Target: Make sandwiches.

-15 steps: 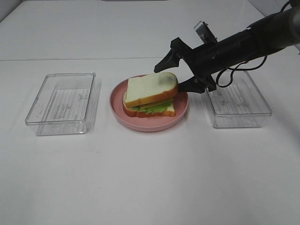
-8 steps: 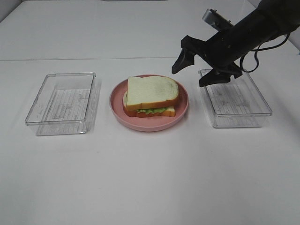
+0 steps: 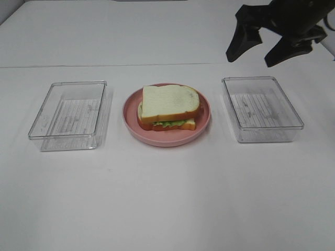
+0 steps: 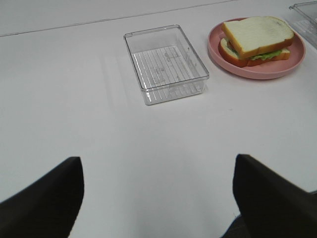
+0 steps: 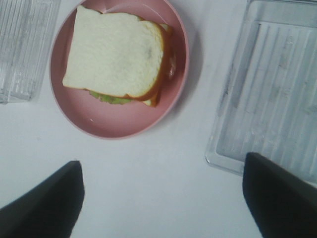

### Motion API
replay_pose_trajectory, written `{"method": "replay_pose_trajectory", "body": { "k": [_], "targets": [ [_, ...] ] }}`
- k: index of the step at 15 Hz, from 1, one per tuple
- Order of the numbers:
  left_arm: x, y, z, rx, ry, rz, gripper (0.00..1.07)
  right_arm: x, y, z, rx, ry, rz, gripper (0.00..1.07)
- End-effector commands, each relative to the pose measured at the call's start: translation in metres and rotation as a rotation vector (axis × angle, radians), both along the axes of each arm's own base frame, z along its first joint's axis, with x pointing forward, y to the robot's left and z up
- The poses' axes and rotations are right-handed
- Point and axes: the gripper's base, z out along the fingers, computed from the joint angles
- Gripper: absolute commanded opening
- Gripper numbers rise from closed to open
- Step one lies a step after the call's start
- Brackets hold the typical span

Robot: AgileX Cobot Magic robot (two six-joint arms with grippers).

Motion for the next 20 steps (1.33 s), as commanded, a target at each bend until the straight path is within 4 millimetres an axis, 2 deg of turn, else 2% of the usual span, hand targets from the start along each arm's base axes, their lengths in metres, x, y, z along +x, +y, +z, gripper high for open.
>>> {"method": "replay_pose_trajectory", "body": {
  "k": [1,4,5,7,8,9,11,12,13,14,18,20],
  "targets": [
    [-0.003,0.000,0.000,-0.006,-0.026,-0.006,0.78,-0.029,-0.010,0.035,-0.078,-0.012,0.015,0.83],
    [-0.003,0.000,0.000,-0.006,-0.026,-0.006,0.78,-0.074,-0.023,0.065,-0.143,-0.043,0.034,0.83],
    [-0.003,0.000,0.000,-0.005,-0.027,-0.006,0.78,-0.084,-0.025,0.068,-0.144,-0.056,0.033,0.83],
    [-0.003,0.000,0.000,-0.003,-0.027,-0.013,0.78,-0.121,-0.032,0.070,-0.137,-0.069,0.012,0.83],
    [-0.003,-0.001,0.000,0.002,-0.029,-0.023,0.78,-0.143,-0.036,0.064,-0.131,-0.059,0.000,0.83],
    [-0.003,-0.001,0.000,0.002,-0.029,-0.028,0.78,-0.175,-0.042,0.058,-0.126,-0.062,-0.008,0.83],
    [-0.003,-0.001,0.000,0.002,-0.029,-0.028,0.78,-0.220,-0.051,0.040,-0.143,-0.034,0.001,0.83],
    [-0.003,-0.001,0.000,0.002,-0.029,-0.028,0.78,-0.229,-0.052,0.035,-0.145,-0.022,0.004,0.83],
    [-0.003,-0.001,0.000,0.002,-0.029,-0.028,0.78,-0.251,-0.056,0.028,-0.144,-0.029,0.006,0.83],
    [-0.003,-0.001,0.000,0.002,-0.029,-0.028,0.78,-0.286,-0.062,0.016,-0.133,-0.093,0.003,0.83],
    [-0.003,-0.001,0.000,0.002,-0.029,-0.028,0.78,-0.328,-0.071,-0.004,-0.126,-0.245,-0.012,0.83],
    [-0.003,-0.001,0.000,0.002,-0.029,-0.028,0.78,-0.338,-0.075,-0.012,-0.130,-0.314,-0.021,0.83]
  ]
}}
